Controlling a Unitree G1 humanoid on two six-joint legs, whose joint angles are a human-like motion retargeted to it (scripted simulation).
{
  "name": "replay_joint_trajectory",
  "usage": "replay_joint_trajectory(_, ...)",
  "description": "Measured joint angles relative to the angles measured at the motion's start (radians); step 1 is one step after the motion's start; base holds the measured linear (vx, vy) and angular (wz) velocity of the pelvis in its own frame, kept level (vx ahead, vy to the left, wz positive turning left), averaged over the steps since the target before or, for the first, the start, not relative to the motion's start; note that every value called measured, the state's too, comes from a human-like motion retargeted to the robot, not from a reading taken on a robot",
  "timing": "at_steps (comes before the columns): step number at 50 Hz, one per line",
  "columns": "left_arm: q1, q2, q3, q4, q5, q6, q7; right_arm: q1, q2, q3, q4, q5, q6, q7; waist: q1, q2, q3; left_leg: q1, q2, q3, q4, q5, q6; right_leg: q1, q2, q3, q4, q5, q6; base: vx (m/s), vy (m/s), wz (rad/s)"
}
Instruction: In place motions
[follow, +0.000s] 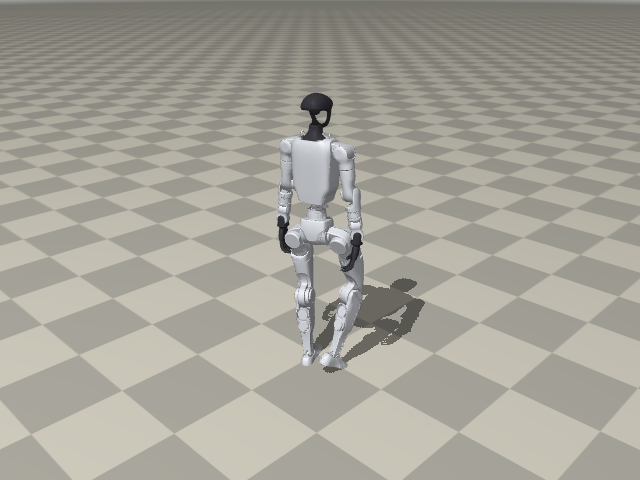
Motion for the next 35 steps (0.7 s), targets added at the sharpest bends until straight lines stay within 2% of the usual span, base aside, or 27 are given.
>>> replay_joint_trajectory(2, -0.035, 0.01, -0.046, -0.034, -0.006, -0.005, 0.006, 0.002, -0.011, 0.001, -0.023, 0.042, -0.035, 0.027, 0.004, 0.005, 0.015, -0.005, 0.003, -0.008, -0.013, 0.004, 0.003, -0.152, 0.025, 0.086, 0.198, 0.059, 0.007, -0.22, -0.05, 0.04)
replay_joint_trajectory(5, -0.066, 0.03, -0.059, -0.062, 0.003, -0.003, -0.017, 0.005, -0.008, 0.024, -0.045, -0.002, -0.006, 0.053, -0.037, 0.029, -0.021, -0.065, 0.015, -0.015, -0.006, 0.009, 0.01, -0.378, 0.009, 0.082, 0.492, -0.02, -0.046, -0.1, -0.03, 0.05)
replay_joint_trajectory(7, -0.082, 0.03, -0.051, -0.071, 0.011, -0.003, -0.005, -0.005, -0.001, 0.025, -0.042, -0.021, 0.005, 0.03, -0.068, 0.053, -0.017, -0.094, 0.032, -0.043, 0.006, 0.017, 0.011, -0.492, 0.015, 0.067, 0.633, -0.065, -0.065, -0.18, -0.03, 0.4)
replay_joint_trajectory(10, -0.096, 0.019, -0.067, -0.084, -0.017, -0.016, 0.014, -0.008, -0.007, 0.034, -0.044, -0.024, -0.017, 0.029, -0.08, 0.083, 0.002, -0.111, 0.067, -0.07, 0.012, 0.027, 0.006, -0.605, 0.064, 0.078, 0.76, -0.094, -0.042, -0.12, -0.04, 0.22)
replay_joint_trajectory(13, -0.09, 0.014, -0.07, -0.085, -0.024, -0.017, -0.007, 0.009, -0.003, 0.047, -0.06, -0.07, -0.022, 0.047, -0.092, 0.1, -0.009, -0.122, 0.085, -0.073, 0.011, 0.028, 0.005, -0.633, 0.077, 0.068, 0.777, -0.104, -0.045, 0.0, 0.0, 0.0)
replay_joint_trajectory(18, -0.072, 0.002, -0.066, -0.066, 0.009, -0.02, -0.002, 0.026, 0.0, 0.05, -0.035, -0.065, -0.023, 0.018, -0.055, 0.063, -0.023, -0.089, 0.065, -0.029, -0.007, 0.018, 0.001, -0.475, 0.086, 0.12, 0.571, -0.104, -0.033, 0.06, -0.01, -0.28)
replay_joint_trajectory(23, -0.011, -0.028, -0.045, -0.037, 0.018, -0.02, -0.002, 0.063, -0.005, 0.043, -0.006, -0.046, -0.013, 0.003, 0.002, 0.027, -0.058, -0.046, 0.037, 0.017, -0.027, 0.0, -0.009, -0.168, 0.117, 0.183, 0.108, -0.07, -0.005, 0.17, 0.04, -0.27)
replay_joint_trajectory(25, 0.019, -0.032, -0.033, -0.022, 0.026, -0.022, -0.005, 0.059, -0.007, 0.039, 0.017, -0.043, -0.005, 0.001, -0.013, 0.007, -0.044, -0.01, 0.013, 0.003, -0.018, -0.017, -0.011, 0.004, 0.107, 0.162, -0.133, -0.035, 0.009, 0.21, 0.05, 0.79)
replay_joint_trajectory(27, 0.057, -0.034, -0.017, -0.011, 0.034, -0.023, -0.01, 0.055, -0.006, 0.041, 0.035, -0.05, 0.003, -0.011, -0.078, 0.001, -0.031, 0.009, -0.009, -0.053, 0.019, -0.038, -0.013, 0.169, 0.099, 0.03, -0.331, -0.197, -0.043, 0.25, 0.07, 0.96)
replay_joint_trajectory(28, 0.081, -0.035, -0.003, -0.009, 0.04, -0.021, -0.014, 0.054, -0.007, 0.049, 0.04, -0.055, 0.006, -0.015, -0.051, -0.014, -0.046, 0.005, -0.015, -0.016, 0.045, -0.056, -0.015, 0.233, 0.077, -0.057, -0.399, -0.281, -0.092, 0.25, 0.09, -0.73)
replay_joint_trajectory(30, 0.129, -0.034, 0.024, -0.011, 0.057, -0.017, -0.022, 0.049, -0.008, 0.058, 0.049, -0.063, 0.012, -0.014, 0.01, -0.059, -0.091, -0.037, -0.038, 0.069, 0.14, -0.085, -0.017, 0.257, 0.05, -0.051, -0.51, -0.264, -0.12, 0.17, 0.12, -1.49)
replay_joint_trajectory(32, 0.147, -0.045, 0.041, -0.017, 0.05, -0.013, -0.022, 0.019, -0.011, 0.051, 0.044, -0.065, 0.019, -0.001, 0.041, -0.096, -0.095, -0.136, -0.044, 0.136, 0.319, -0.004, 0.0, 0.205, 0.02, 0.105, -0.495, -0.255, -0.091, -0.13, 0.16, -0.53)
replay_joint_trajectory(35, 0.141, -0.058, 0.065, -0.048, 0.001, -0.022, -0.019, -0.047, -0.01, 0.071, -0.001, -0.04, 0.007, 0.012, 0.041, -0.119, -0.014, -0.327, 0.054, 0.199, 0.679, 0.244, 0.018, 0.202, -0.023, 0.051, -0.497, -0.235, -0.087, -0.34, 0.08, -0.23)
